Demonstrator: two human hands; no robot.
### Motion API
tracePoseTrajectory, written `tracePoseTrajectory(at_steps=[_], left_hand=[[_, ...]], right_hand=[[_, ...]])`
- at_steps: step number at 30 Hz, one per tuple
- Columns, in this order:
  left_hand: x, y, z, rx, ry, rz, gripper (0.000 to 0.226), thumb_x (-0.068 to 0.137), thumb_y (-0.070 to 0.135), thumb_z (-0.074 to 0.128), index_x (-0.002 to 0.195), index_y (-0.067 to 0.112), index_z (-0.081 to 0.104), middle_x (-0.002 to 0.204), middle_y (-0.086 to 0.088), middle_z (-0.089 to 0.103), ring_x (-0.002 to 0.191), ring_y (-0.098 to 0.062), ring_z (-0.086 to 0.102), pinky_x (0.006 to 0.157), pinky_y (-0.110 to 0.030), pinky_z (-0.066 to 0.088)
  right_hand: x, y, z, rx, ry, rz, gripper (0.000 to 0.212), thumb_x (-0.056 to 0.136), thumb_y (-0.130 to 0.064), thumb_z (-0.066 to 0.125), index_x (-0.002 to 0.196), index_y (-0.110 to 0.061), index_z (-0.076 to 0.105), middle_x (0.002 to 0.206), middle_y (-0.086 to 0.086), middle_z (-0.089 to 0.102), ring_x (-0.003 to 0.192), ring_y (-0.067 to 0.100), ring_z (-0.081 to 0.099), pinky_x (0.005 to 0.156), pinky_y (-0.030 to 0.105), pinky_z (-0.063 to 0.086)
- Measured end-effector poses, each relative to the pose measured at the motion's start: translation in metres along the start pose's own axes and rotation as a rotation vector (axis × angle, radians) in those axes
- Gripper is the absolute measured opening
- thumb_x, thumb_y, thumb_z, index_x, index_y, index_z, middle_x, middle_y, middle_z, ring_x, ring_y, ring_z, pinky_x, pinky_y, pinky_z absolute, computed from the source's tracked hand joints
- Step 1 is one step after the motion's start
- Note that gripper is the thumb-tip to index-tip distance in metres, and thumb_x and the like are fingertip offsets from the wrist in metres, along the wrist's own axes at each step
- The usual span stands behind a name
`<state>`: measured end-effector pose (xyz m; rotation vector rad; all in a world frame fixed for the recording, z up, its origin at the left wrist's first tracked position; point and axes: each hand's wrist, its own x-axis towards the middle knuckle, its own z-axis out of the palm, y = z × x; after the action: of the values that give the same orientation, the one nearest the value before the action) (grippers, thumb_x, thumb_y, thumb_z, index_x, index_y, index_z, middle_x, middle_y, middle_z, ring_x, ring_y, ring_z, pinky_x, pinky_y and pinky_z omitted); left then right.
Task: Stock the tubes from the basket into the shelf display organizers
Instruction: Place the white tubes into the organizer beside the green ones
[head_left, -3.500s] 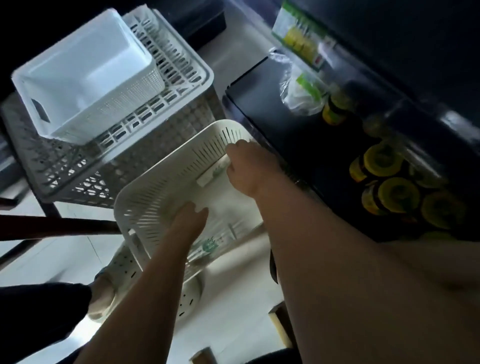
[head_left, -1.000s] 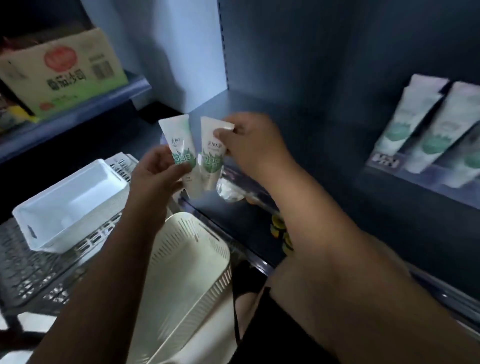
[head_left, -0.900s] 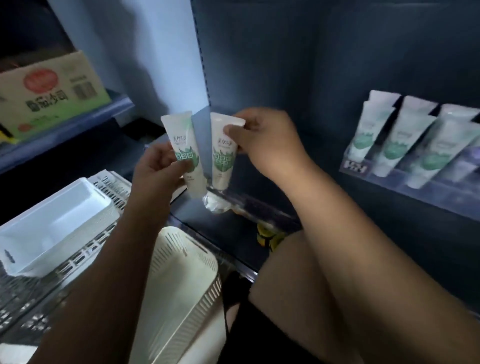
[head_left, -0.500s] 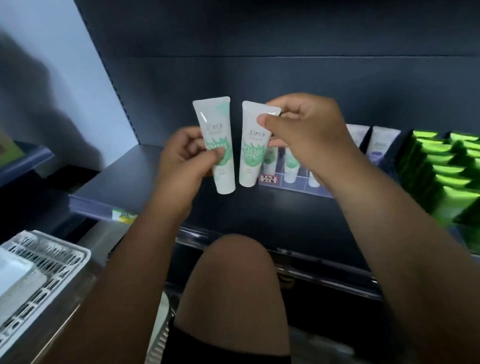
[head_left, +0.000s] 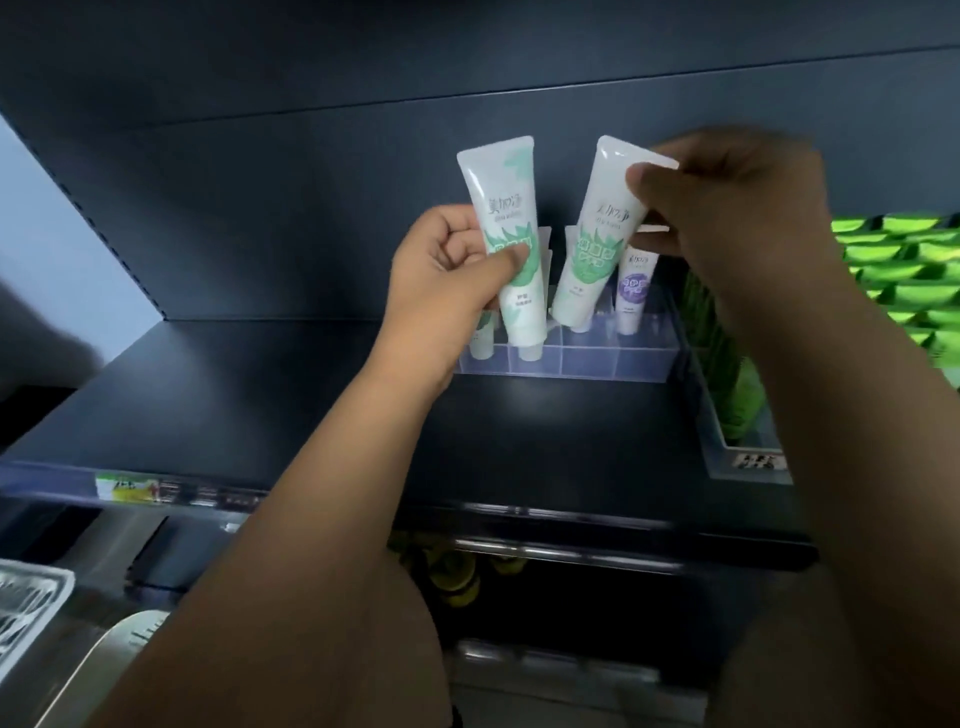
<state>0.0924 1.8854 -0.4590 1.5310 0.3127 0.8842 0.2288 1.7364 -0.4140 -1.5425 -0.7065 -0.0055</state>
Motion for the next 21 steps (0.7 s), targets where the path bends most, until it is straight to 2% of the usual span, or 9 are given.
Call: tracePoseTrajectory(at_steps=[3, 7, 8, 11, 14, 16, 18, 20, 21], left_hand=[[0.013, -0.009, 0.017, -0.004, -0.051, 0.026, 0.038, 0.089, -0.010, 0.066, 0.121, 0.006, 0.053, 0.106, -0.016, 0.075, 0.092, -0.025, 0.072, 0.068, -0.029, 0.056], [0.036, -0.014, 0.044, 0.045, -0.166, 0.092, 0.031, 0.089, -0.006, 0.067, 0.115, 0.006, 0.055, 0.105, -0.019, 0.075, 0.100, -0.043, 0.070, 0.081, -0.060, 0.058], [0.041, -0.013, 0.051, 0.058, -0.183, 0.104, 0.029, 0.089, -0.004, 0.069, 0.113, 0.003, 0.055, 0.104, -0.020, 0.075, 0.097, -0.043, 0.071, 0.079, -0.060, 0.059], [0.059, -0.007, 0.066, 0.118, -0.194, 0.110, 0.030, 0.088, 0.001, 0.073, 0.112, -0.008, 0.058, 0.099, -0.018, 0.076, 0.085, -0.032, 0.074, 0.065, -0.040, 0.058], [0.071, -0.011, 0.071, 0.152, -0.200, 0.128, 0.034, 0.085, 0.003, 0.076, 0.111, -0.010, 0.060, 0.097, -0.018, 0.076, 0.088, -0.035, 0.074, 0.067, -0.037, 0.058], [0.075, -0.019, 0.070, 0.162, -0.204, 0.140, 0.034, 0.083, 0.001, 0.077, 0.111, -0.001, 0.058, 0.095, -0.022, 0.074, 0.089, -0.041, 0.072, 0.067, -0.042, 0.059], [0.078, -0.026, 0.069, 0.217, -0.226, 0.141, 0.038, 0.082, 0.000, 0.077, 0.112, 0.007, 0.056, 0.095, -0.028, 0.072, 0.088, -0.045, 0.071, 0.070, -0.047, 0.061], [0.081, -0.031, 0.070, 0.296, -0.252, 0.157, 0.037, 0.080, 0.001, 0.078, 0.109, 0.008, 0.056, 0.092, -0.027, 0.073, 0.086, -0.043, 0.071, 0.070, -0.047, 0.060], [0.084, -0.032, 0.071, 0.339, -0.259, 0.171, 0.036, 0.079, 0.002, 0.080, 0.104, 0.010, 0.056, 0.091, -0.025, 0.073, 0.084, -0.040, 0.072, 0.071, -0.046, 0.060]], right_hand=[[0.013, 0.011, -0.012, -0.088, 0.015, -0.009, 0.009, 0.084, -0.019, 0.072, 0.075, -0.018, 0.073, 0.085, 0.008, 0.075, 0.081, 0.022, 0.076, 0.071, 0.040, 0.064], [0.032, 0.016, -0.021, -0.177, -0.004, -0.029, 0.010, 0.082, -0.014, 0.074, 0.082, -0.023, 0.077, 0.085, 0.001, 0.077, 0.077, 0.017, 0.076, 0.067, 0.040, 0.064], [0.038, 0.015, -0.021, -0.199, 0.004, -0.040, 0.009, 0.080, -0.015, 0.074, 0.081, -0.023, 0.077, 0.082, 0.000, 0.077, 0.074, 0.018, 0.076, 0.066, 0.041, 0.064], [0.054, 0.016, -0.025, -0.269, 0.031, -0.051, 0.005, 0.070, -0.024, 0.077, 0.072, -0.029, 0.076, 0.078, -0.006, 0.076, 0.074, 0.013, 0.075, 0.070, 0.042, 0.064], [0.066, 0.020, -0.027, -0.347, 0.024, -0.028, 0.009, 0.069, -0.027, 0.078, 0.066, -0.033, 0.072, 0.079, -0.007, 0.075, 0.077, 0.014, 0.075, 0.074, 0.042, 0.063], [0.071, 0.023, -0.027, -0.475, -0.048, -0.034, 0.007, 0.078, -0.030, 0.072, 0.085, -0.028, 0.075, 0.094, -0.001, 0.076, 0.089, 0.020, 0.074, 0.083, 0.043, 0.061], [0.075, 0.026, -0.028, -0.626, -0.108, -0.036, 0.024, 0.088, -0.031, 0.065, 0.106, -0.019, 0.073, 0.106, 0.003, 0.073, 0.099, 0.021, 0.070, 0.092, 0.039, 0.056], [0.078, 0.029, -0.031, -0.638, -0.094, -0.008, 0.020, 0.090, -0.029, 0.065, 0.105, -0.020, 0.074, 0.100, -0.003, 0.071, 0.092, 0.015, 0.068, 0.086, 0.030, 0.056], [0.079, 0.032, -0.032, -0.668, -0.075, -0.012, 0.021, 0.091, -0.029, 0.063, 0.106, -0.018, 0.074, 0.101, -0.001, 0.072, 0.092, 0.016, 0.069, 0.087, 0.032, 0.057]])
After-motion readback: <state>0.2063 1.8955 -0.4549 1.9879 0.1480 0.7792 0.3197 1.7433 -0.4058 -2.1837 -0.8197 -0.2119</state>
